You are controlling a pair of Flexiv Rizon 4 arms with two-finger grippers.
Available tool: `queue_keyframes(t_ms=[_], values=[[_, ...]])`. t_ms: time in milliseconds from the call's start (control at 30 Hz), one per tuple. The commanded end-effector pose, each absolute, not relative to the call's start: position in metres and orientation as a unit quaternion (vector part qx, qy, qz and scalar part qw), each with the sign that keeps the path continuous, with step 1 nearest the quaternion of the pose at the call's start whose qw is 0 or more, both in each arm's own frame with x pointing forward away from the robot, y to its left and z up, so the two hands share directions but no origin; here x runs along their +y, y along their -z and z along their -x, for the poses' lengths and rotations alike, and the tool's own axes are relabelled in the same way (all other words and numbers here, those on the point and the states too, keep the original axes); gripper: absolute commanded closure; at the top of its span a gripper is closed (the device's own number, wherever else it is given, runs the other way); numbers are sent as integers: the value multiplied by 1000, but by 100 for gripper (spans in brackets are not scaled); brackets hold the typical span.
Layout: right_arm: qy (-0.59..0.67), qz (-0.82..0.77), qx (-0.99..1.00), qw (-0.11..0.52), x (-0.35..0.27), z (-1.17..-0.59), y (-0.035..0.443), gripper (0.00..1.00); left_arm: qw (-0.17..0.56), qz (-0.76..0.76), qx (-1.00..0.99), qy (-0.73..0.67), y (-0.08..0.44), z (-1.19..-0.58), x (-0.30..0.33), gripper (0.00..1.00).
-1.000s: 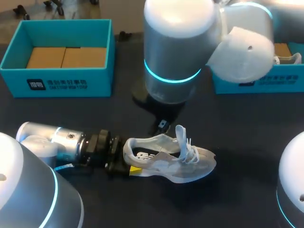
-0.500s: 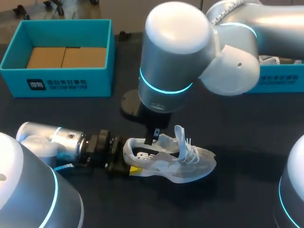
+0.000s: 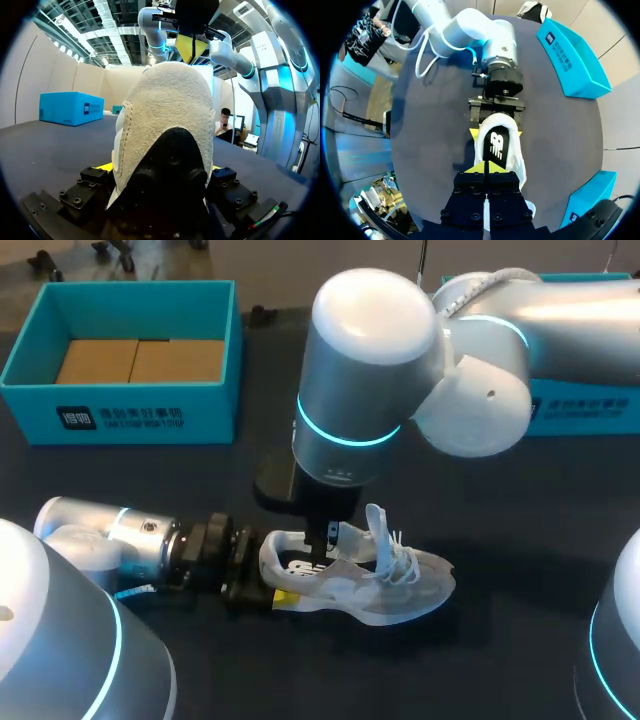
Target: Take the shoe out of the shoebox, open the shoe tongue, remove and reinsert the insole, then place the shoe into the shoebox
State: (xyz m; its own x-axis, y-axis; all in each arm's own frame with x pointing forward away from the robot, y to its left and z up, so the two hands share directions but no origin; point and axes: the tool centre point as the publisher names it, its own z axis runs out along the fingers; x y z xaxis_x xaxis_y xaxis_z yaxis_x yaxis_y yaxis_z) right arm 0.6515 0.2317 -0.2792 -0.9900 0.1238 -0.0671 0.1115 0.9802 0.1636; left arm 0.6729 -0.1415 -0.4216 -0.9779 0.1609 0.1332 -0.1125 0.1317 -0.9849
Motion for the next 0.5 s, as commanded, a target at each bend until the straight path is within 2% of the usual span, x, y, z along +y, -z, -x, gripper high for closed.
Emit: queue_keyframes(t_ms=[33,500], values=[[-75,-60,995,40,238,-651,282,100,102,15,-745,-659,426,-673,-139,100],[-70,-70,994,40,242,-664,309,100,102,15,-745,-659,426,-673,-139,100]])
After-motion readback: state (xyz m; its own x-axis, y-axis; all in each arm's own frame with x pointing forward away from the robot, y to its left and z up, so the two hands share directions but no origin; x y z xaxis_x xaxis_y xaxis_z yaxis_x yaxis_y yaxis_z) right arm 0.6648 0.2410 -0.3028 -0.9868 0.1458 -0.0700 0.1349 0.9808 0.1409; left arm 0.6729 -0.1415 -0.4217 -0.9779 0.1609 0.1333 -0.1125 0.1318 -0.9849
